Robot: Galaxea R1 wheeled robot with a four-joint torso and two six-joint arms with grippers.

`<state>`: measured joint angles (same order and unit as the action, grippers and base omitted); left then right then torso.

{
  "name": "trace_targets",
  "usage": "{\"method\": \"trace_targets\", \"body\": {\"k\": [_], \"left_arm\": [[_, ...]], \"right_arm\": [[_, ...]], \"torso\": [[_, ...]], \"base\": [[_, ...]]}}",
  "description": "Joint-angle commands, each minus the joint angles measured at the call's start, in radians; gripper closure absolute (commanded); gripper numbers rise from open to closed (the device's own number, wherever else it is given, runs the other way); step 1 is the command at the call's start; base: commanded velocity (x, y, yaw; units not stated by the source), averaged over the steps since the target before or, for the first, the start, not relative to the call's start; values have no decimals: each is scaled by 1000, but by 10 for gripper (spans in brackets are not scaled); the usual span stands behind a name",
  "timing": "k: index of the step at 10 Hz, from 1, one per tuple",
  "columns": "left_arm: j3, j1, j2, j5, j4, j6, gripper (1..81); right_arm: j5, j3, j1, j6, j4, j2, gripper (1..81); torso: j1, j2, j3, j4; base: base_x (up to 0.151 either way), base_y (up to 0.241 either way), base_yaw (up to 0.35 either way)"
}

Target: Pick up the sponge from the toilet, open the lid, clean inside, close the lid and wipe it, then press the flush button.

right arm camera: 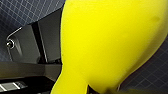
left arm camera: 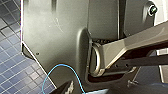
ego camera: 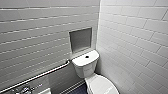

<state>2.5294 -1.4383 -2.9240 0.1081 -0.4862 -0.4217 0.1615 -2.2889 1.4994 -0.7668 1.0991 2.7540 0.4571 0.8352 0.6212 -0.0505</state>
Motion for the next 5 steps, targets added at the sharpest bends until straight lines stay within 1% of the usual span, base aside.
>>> {"method": "trace_targets", "body": {"k": [1,3,4,5], "left_arm": [[-4,17,2,90,-11,-2,10],[-4,17,2,88,-11,-2,10],[-4,17,2,88,-11,-2,10],[-4,17,2,88,-11,-2,10]], "right_arm": [[-91,10,-17,-3,-7,-9,811],[-91,10,-15,-3,-7,-6,811],[-91,10,-15,-3,-5,-5,811],[-91,10,-15,-3,-4,-2,811]], "torso": [[-63,-98,-97,0],[-111,-170,-172,0],[-132,-201,-105,0],[-157,-238,-137,0]], "base": [[0,0,0],[0,0,0],[0,0,0],[0,0,0]]}}
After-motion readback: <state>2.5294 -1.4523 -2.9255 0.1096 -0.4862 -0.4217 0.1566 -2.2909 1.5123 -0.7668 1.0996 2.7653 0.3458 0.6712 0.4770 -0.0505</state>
